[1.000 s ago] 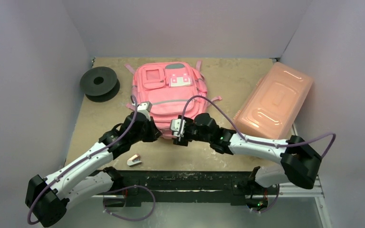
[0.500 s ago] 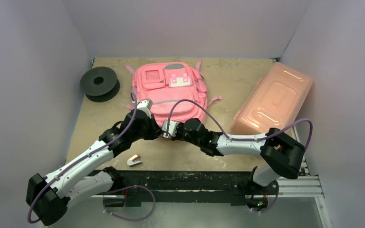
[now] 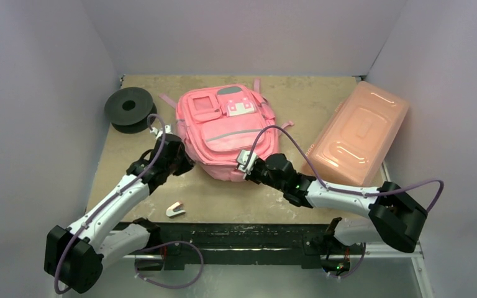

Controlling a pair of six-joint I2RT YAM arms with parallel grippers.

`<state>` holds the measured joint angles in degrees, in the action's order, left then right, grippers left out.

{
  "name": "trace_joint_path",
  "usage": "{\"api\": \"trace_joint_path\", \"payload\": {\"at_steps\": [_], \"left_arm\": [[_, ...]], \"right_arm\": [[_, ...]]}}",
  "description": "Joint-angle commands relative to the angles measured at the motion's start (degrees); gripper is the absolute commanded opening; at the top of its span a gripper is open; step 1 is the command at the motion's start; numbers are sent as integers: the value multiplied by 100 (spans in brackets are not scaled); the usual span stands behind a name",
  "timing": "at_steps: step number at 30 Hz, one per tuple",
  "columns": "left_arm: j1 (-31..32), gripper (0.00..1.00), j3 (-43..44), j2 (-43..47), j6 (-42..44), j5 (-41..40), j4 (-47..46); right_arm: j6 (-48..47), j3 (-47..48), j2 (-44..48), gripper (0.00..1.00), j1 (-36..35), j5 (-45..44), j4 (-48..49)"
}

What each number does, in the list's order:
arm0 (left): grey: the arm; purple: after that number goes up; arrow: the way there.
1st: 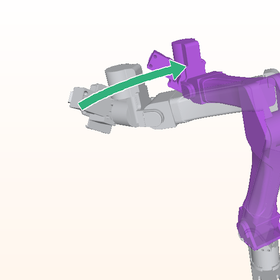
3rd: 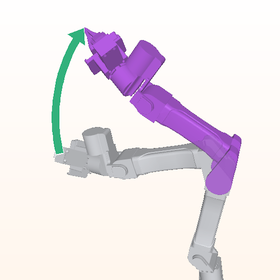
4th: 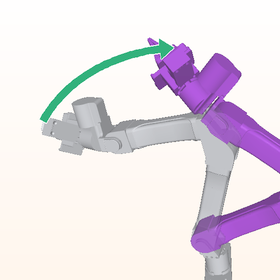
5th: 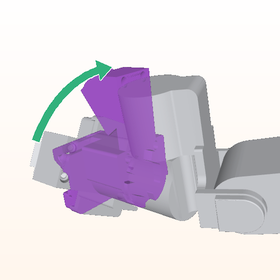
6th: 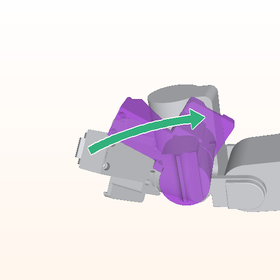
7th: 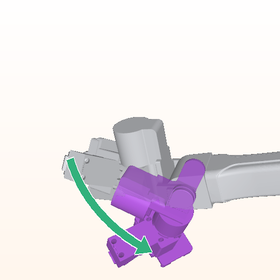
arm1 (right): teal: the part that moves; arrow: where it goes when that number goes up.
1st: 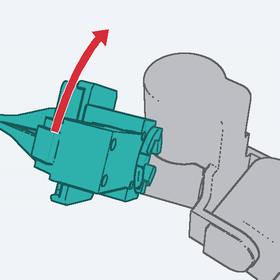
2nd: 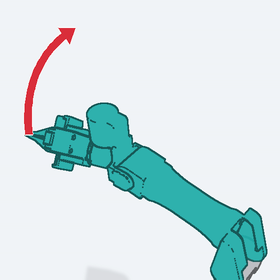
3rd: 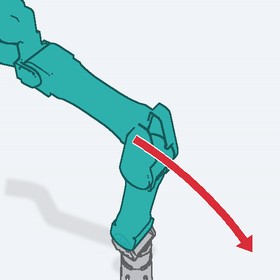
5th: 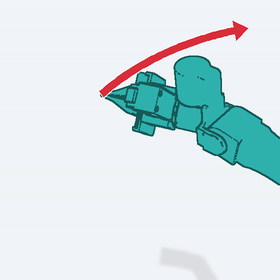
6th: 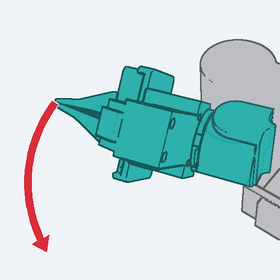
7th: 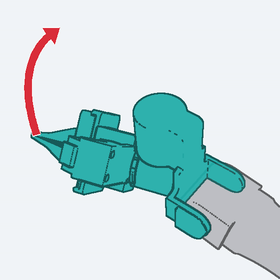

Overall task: Pack the student bag
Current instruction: Zip the student bag at the center of the board.

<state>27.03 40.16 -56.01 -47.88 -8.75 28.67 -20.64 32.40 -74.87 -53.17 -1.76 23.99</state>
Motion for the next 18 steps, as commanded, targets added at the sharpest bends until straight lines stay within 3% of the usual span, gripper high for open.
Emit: {"api": "trace_joint_path", "payload": {"at_steps": [1,11,15,18], "left_arm": [[-730,0,103,-457,-104,-1556,205],[-1573,0,1181,-2162,365,-1532,-324],[-1760,0,1459,-2419,442,-1687,-98],[-1815,0,1070,-1994,319,-1481,-70]], "right_arm": [[214,-49,489,0,209,-400,-182],[164,-92,558,0,250,-156,-304],[268,-156,655,0,245,-102,-370],[337,-248,830,0,245,-104,-344]]}}
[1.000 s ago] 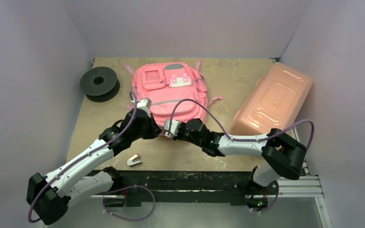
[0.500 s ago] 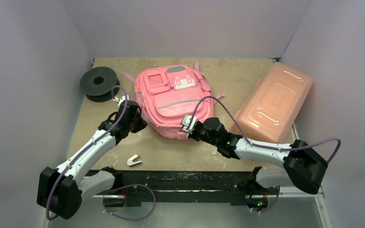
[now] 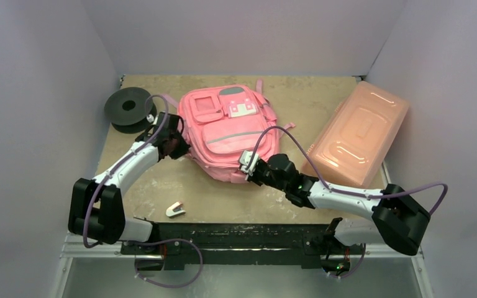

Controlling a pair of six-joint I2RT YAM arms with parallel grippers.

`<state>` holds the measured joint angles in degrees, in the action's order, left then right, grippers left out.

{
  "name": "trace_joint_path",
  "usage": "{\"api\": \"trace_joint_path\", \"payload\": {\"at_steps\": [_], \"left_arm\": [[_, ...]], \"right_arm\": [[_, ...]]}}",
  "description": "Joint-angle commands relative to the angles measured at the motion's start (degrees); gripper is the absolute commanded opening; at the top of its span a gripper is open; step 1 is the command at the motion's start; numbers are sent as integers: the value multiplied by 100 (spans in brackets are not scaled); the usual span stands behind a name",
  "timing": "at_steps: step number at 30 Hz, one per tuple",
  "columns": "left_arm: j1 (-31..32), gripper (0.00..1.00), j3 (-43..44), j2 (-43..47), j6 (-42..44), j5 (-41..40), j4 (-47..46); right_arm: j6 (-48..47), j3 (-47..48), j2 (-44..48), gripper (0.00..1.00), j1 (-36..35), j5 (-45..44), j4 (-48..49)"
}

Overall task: Pack the student bag
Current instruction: Zip the student bag at the center of the board.

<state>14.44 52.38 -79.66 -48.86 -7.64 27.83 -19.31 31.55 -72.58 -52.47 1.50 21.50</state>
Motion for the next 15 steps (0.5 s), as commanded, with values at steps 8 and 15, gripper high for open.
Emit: {"api": "trace_joint_path", "payload": {"at_steps": [8,15], "left_arm": [[-564,0,-1916,2586,-276,-1737,-420],[-982,0,-2106,2462,-829,-1628,-976]], "right_arm": [[279,-84,682,0,186,-393,-170],[645,-158,844,0,192,-571,-256]]}}
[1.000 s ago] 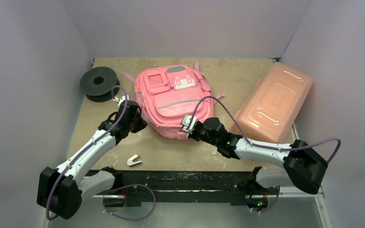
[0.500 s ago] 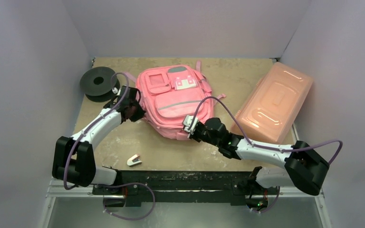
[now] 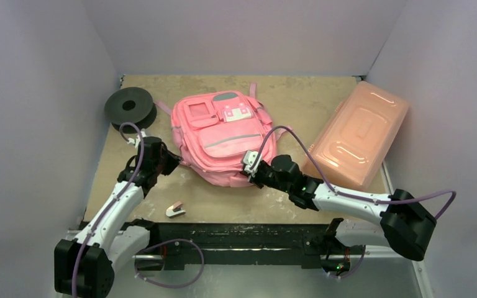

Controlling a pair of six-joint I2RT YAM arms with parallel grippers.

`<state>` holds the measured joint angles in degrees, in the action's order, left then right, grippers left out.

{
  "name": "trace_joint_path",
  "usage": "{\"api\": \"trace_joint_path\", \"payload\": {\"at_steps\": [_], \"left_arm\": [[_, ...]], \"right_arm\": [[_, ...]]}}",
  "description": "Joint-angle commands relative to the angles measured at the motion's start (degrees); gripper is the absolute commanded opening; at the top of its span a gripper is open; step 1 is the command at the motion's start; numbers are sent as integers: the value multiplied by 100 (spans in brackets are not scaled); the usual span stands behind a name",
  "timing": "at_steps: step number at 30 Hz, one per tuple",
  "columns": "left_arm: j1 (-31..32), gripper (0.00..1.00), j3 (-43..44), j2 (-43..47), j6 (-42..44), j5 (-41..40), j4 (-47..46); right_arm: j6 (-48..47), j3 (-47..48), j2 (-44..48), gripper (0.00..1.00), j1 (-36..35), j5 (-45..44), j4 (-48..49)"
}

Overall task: Pack the student bag
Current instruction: Zip the student bag at the center of the board.

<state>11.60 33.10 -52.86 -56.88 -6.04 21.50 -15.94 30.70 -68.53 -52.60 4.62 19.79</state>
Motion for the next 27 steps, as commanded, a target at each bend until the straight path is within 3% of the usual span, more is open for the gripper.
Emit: {"api": "trace_joint_path", "payload": {"at_steps": [1,3,6,11,14,20,24,27], "left_arm": [[-834,0,-370,-253,-57,-1627,-781],[-1125,0,-824,-241,-178,-1064,-1851],[-1425,0,-1271,7,-301,-896,-2961],[-1694,0,-1571,812,-199,-1174,-3118],[-1890,0,-1379,415,-154,-878,-3330],[-2135,0,-1032,-972,-111,-472,-4598],[-2210,0,-834,-1222,211,-782,-4736],[-2291,0,-679,-1461,225,-493,-4770]], "right_arm": [[383,-95,490,0,214,-876,-91],[542,-139,573,0,231,-860,-83],[675,-158,566,0,261,-875,-115],[779,-231,626,0,354,-795,-25],[818,-216,682,0,371,-575,-9],[935,-255,783,0,373,-471,-56],[961,-274,826,0,373,-547,-84],[926,-192,735,0,373,-473,-63]]}}
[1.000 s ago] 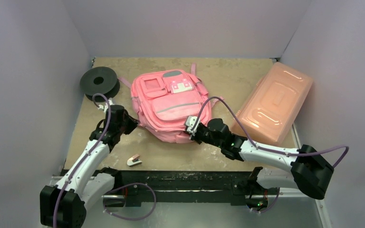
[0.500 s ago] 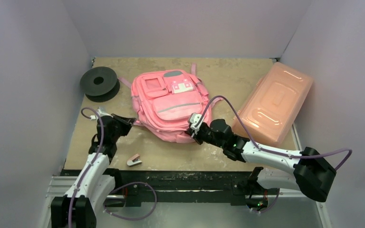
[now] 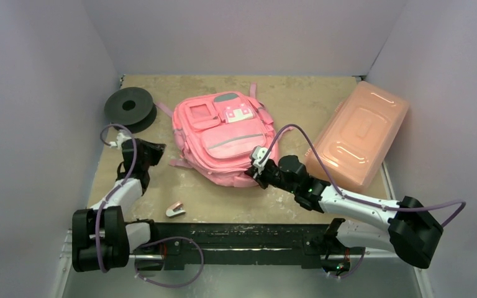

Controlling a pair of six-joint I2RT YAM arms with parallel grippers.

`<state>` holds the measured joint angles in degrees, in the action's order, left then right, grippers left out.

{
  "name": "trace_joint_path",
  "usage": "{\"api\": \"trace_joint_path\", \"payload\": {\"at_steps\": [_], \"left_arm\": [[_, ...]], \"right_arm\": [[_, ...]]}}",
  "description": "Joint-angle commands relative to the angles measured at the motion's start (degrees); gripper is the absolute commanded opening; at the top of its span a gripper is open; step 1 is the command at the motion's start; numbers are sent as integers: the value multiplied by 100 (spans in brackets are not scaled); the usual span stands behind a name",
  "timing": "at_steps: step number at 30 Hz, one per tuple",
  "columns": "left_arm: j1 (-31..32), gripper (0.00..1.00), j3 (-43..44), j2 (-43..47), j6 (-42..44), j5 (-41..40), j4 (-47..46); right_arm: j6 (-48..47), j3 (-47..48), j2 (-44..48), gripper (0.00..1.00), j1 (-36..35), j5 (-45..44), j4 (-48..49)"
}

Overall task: Pack the student bag
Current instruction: Zip the student bag at the center of the board.

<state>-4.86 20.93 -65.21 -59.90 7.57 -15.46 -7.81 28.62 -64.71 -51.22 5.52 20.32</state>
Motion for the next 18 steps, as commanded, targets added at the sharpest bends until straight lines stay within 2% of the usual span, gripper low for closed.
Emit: {"api": "trace_joint_path", "payload": {"at_steps": [1,3,5,6,8,9,10,11,12,13,14,16,18], "left_arm": [[-646,0,551,-263,518,-1708,-1105],[-642,1,550,-232,331,-1435,-954],[-643,19,593,-122,131,-997,-554],[-647,25,731,-18,51,-849,-3],[-558,31,1051,235,-12,-549,1080],[-532,33,1121,369,31,-354,1469],[-520,37,1162,527,58,-132,1812],[-506,44,1181,682,87,77,2005],[-501,56,1204,799,144,366,2144],[-486,59,1246,882,214,662,2307],[-434,60,1295,916,290,900,2506],[-243,61,1315,919,493,1390,2719],[124,61,1256,888,688,1712,2804]], "right_arm": [[95,57,286,0,235,-561,-122],[20,187,118,0,235,-561,-226],[-10,333,-52,1,236,-299,-387],[-36,377,-93,8,231,-130,-459],[-151,436,-112,24,175,307,-612],[-259,474,-112,36,80,474,-756],[-340,536,-123,44,-64,541,-915],[-444,610,-129,56,-234,602,-1070],[-495,670,-137,68,-411,656,-1185],[-432,729,-146,91,-520,768,-1258],[-246,796,-162,98,-551,924,-1311],[282,989,-182,99,-551,982,-1399],[885,1264,-184,99,-556,636,-1506]]}}
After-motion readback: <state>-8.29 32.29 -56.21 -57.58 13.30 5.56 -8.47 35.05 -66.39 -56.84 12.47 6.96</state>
